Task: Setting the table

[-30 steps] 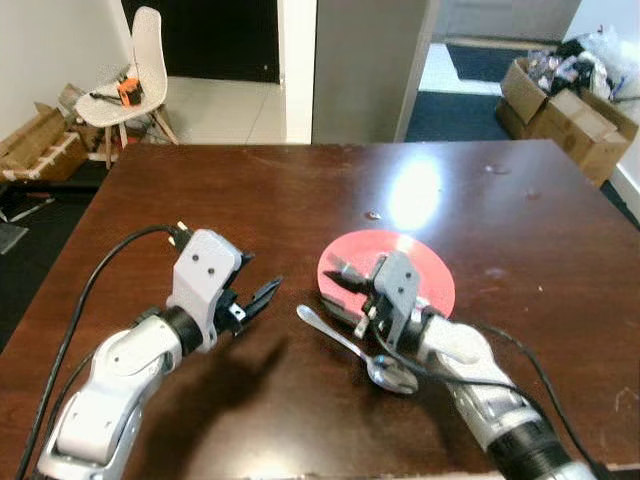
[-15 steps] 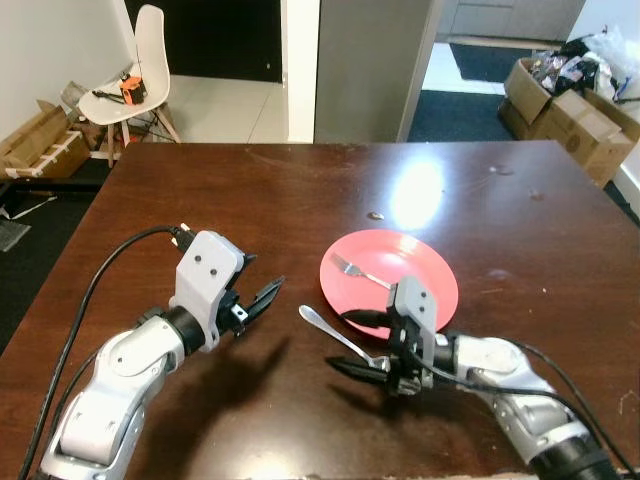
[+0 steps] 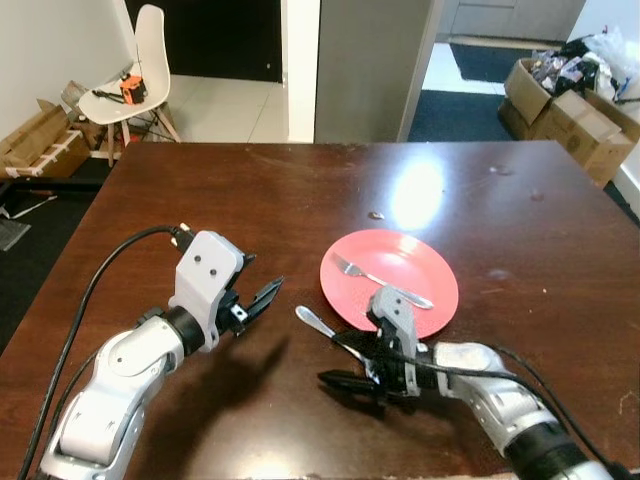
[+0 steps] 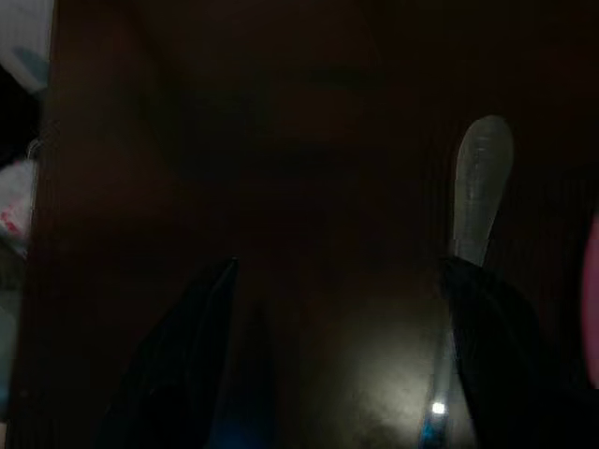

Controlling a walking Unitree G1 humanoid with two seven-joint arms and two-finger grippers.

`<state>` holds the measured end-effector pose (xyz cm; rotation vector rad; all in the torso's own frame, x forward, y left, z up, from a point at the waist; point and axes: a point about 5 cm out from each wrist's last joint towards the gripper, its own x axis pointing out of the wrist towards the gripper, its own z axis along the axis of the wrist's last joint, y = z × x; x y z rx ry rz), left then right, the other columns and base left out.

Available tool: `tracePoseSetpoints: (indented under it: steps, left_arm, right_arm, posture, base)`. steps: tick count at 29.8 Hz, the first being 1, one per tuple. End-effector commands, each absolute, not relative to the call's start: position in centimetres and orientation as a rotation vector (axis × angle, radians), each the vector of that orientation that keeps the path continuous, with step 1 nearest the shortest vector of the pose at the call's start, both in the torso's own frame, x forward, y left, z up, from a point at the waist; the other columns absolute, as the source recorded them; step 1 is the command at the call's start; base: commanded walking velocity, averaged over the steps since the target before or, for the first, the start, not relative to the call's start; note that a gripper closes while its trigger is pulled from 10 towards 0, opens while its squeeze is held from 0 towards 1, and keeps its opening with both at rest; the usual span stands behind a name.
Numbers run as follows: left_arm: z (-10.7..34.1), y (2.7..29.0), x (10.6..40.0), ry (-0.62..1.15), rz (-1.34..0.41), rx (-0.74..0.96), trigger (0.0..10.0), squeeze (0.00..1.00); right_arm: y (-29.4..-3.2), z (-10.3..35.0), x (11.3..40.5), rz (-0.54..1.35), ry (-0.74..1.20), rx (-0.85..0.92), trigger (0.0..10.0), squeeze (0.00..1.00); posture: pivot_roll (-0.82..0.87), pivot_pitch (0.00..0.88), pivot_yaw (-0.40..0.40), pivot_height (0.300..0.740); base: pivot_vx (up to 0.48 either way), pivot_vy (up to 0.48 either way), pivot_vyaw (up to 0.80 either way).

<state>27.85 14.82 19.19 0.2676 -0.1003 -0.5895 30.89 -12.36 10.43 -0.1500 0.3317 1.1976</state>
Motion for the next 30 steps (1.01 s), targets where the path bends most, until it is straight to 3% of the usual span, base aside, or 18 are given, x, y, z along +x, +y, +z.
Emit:
tracePoseSetpoints:
  steps: [1, 8, 10, 11, 13, 14, 15, 16, 21, 30]
  left_arm:
    - [18.9, 14.9, 27.7, -0.089, -0.583, 0.273, 10.0, 0.00]
    - [18.9, 15.0, 27.6, -0.086, -0.581, 0.272, 10.0, 0.00]
    - [18.9, 15.0, 27.6, -0.085, -0.582, 0.273, 10.0, 0.00]
    - [18.9, 15.0, 27.6, -0.086, -0.582, 0.272, 10.0, 0.00]
    - [18.9, 15.0, 27.6, -0.088, -0.581, 0.272, 10.0, 0.00]
    - [18.9, 15.0, 27.6, -0.089, -0.580, 0.271, 10.0, 0.00]
    - [18.9, 15.0, 27.6, -0.089, -0.580, 0.271, 10.0, 0.00]
    - [18.9, 14.9, 27.6, -0.089, -0.579, 0.271, 10.0, 0.00]
    - [18.9, 14.9, 27.6, -0.088, -0.578, 0.269, 10.0, 0.00]
    - [18.8, 14.7, 27.7, -0.088, -0.578, 0.263, 10.0, 0.00]
  right_arm:
    - [-13.0, 9.2, 30.9, 1.160, 0.388, -0.173, 10.0, 0.00]
    - [-13.8, 9.0, 31.9, 1.089, 0.392, -0.240, 10.0, 0.00]
    - [-14.2, 8.5, 31.9, 1.093, 0.425, -0.297, 8.3, 0.00]
    - [-14.4, 7.9, 31.6, 1.109, 0.456, -0.331, 5.6, 0.00]
    - [-14.7, 6.8, 30.8, 1.153, 0.515, -0.418, 3.4, 0.00]
    - [-14.9, 6.2, 30.3, 1.175, 0.542, -0.456, 0.8, 0.00]
    - [-15.0, 5.9, 30.1, 1.188, 0.556, -0.480, 0.8, 0.00]
    - [-15.2, 5.5, 29.8, 1.198, 0.573, -0.508, 0.0, 0.00]
    - [-15.4, 4.9, 29.4, 1.189, 0.586, -0.529, 0.0, 0.00]
    - [-15.5, 5.5, 30.1, 1.097, 0.529, -0.359, 0.0, 0.00]
  posture:
    - [0.09, 0.068, 0.074, 0.740]
    - [0.09, 0.072, 0.076, 0.740]
    - [0.09, 0.072, 0.076, 0.740]
    - [0.09, 0.072, 0.074, 0.740]
    - [0.09, 0.072, 0.074, 0.740]
    - [0.09, 0.074, 0.073, 0.740]
    - [0.09, 0.074, 0.073, 0.740]
    - [0.09, 0.074, 0.073, 0.740]
    - [0.08, 0.077, 0.071, 0.740]
    - [0.07, 0.077, 0.067, 0.740]
  base:
    - [0.000, 0.000, 0.00]
    - [0.000, 0.000, 0.00]
    - [0.000, 0.000, 0.00]
    - [0.000, 0.000, 0.00]
    - [0.000, 0.000, 0.00]
    - [0.000, 0.000, 0.00]
    - [0.000, 0.000, 0.00]
    - [0.000, 0.000, 0.00]
    - [0.000, 0.000, 0.00]
    - [0.000, 0.000, 0.00]
